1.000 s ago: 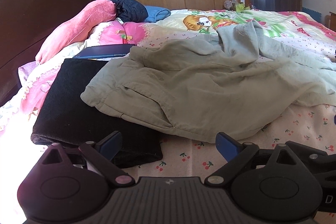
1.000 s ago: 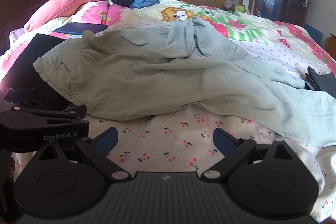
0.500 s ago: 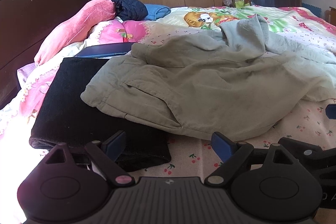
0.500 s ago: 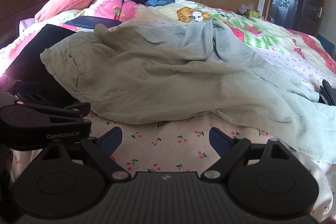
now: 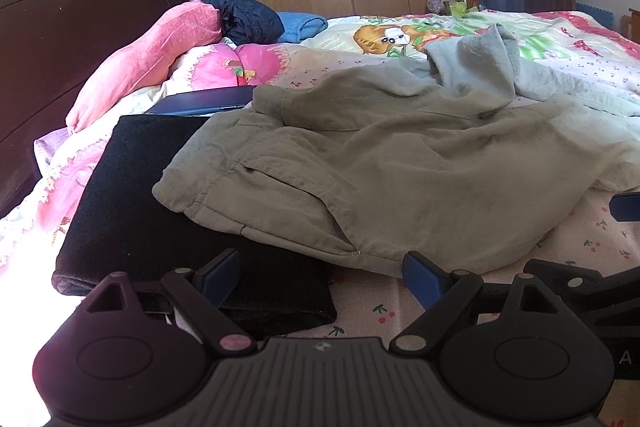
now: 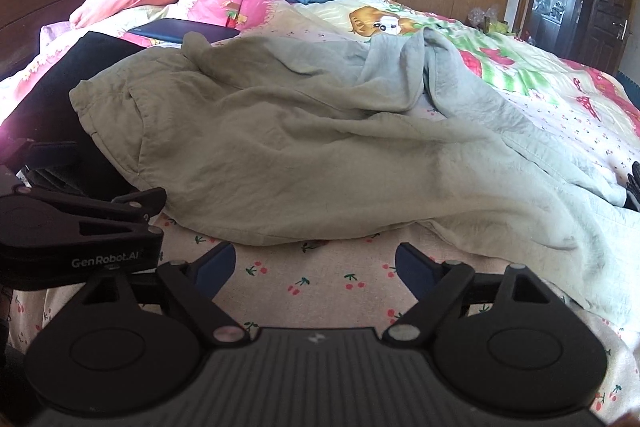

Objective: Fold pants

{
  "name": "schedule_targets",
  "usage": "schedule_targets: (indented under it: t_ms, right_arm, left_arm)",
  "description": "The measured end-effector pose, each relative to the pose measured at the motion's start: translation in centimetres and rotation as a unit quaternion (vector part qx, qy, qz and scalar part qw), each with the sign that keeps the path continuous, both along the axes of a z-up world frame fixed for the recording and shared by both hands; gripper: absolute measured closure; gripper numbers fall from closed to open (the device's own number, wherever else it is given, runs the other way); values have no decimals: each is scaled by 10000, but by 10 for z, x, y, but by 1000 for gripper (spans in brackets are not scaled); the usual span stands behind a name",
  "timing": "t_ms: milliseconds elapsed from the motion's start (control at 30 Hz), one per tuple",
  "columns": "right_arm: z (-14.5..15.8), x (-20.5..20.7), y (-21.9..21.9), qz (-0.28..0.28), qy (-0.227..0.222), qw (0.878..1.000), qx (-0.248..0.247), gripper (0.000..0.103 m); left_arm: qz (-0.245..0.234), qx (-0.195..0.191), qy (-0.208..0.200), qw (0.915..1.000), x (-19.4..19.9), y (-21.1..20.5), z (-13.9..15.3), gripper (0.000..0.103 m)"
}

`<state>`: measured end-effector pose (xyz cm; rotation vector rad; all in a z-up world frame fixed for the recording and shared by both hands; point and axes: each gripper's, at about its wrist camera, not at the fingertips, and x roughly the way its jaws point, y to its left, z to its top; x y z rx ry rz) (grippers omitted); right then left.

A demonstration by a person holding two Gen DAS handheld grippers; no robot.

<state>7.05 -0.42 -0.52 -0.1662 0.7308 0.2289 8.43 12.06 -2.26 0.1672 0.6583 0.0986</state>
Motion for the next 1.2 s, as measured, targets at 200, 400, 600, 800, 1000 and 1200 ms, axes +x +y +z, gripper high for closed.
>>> schedule_targets:
  t_ms: [200,400,600,800,1000,1200]
  right_arm:
    - [-1,3,0,-17,41,10000,-11,17]
    - [1,4,3,29,-9,10000,-91,17]
    - [2,4,4,81,-24,9999,-140,19]
    - [7,1,5,192,-167,9995,-196,20]
    - [10,-1,5,283,-275,9989,-266,20]
    - [12,-2,1,305,-285,9988,-259,22]
  left_arm:
    - [-23,-45,-39,10000,0,1,-1,4]
    - [0,-99,-81,9999,-1,4,0,4]
    - [-27,-104,-80,9999,-1,5,0,4]
    - [-62,-145,-130,9998,-3,6,4,4]
    - [-108,-117,-189,9997,-6,4,6,4]
    - [-211,-221,-122,9995,-7,5,8,4]
